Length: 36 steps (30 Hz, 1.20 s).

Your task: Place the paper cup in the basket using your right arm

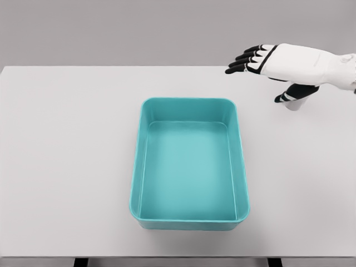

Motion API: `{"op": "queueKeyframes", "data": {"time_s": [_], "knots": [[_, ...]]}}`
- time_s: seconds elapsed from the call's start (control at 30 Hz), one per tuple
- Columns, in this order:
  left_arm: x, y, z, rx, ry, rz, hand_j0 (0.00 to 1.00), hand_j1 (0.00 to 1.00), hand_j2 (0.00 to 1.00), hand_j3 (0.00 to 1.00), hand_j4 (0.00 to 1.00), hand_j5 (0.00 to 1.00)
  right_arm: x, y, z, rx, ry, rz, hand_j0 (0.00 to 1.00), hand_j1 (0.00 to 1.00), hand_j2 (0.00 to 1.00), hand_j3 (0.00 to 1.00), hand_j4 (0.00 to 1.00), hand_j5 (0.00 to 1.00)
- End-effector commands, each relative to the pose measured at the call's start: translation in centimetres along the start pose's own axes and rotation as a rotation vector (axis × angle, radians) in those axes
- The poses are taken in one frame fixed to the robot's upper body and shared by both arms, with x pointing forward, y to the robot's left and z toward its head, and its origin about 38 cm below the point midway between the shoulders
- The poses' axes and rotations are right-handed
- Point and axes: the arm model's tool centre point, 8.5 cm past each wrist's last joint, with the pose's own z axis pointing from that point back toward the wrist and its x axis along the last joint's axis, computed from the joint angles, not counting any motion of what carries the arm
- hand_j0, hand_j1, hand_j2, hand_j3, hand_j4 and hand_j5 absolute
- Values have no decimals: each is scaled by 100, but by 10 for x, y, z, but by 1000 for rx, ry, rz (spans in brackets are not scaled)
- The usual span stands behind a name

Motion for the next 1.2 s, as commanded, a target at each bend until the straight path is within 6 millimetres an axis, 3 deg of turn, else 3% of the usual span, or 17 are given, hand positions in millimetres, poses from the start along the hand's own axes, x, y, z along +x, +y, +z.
{"op": "queueKeyframes", "data": {"time_s": [0.0,0.13,0.17,0.23,0.37,0.4,0.43,0.5,0.53,0.6,0.77,0.9,1.17], "knots": [[0,0,0,0,0,0,100,100,100,100,100,100,1,0,1,3,-7,2,100,100,100,100,100,100],[0,0,0,0,0,0,100,100,100,100,100,100,0,-4,4,-24,-10,-38,100,100,100,100,100,100],[0,0,0,0,2,0,100,100,100,100,100,100,-13,-7,13,-70,2,-177,100,100,100,100,100,100],[0,0,0,0,0,0,100,100,100,100,100,100,-64,7,44,-150,99,-439,100,100,100,100,100,100],[0,0,0,0,0,0,100,100,100,100,100,100,-144,47,110,-409,243,-854,100,100,100,100,100,100],[0,0,0,0,0,0,100,100,100,100,100,100,-157,62,117,-466,265,-937,100,100,100,100,100,100],[0,0,0,1,0,0,100,100,100,100,100,100,-162,72,111,-504,257,-990,100,100,100,100,100,100],[0,0,0,1,0,0,100,100,100,100,100,100,-167,91,90,-525,246,-1057,100,100,100,100,100,100],[0,0,0,0,0,0,100,100,100,100,100,100,-168,94,90,-533,249,-1067,100,100,100,100,100,100],[0,0,0,0,0,0,100,100,100,100,100,100,-170,91,96,-559,251,-1067,100,100,100,100,100,100],[0,0,0,0,0,0,100,100,100,100,100,100,-187,122,123,-602,368,-1131,100,100,100,100,100,100],[0,0,0,0,0,0,100,100,100,100,100,100,-188,141,99,-533,402,-1129,100,100,100,100,100,100],[0,0,0,1,0,0,100,100,100,100,100,100,-189,156,94,-458,453,-1091,100,100,100,100,100,100]]}}
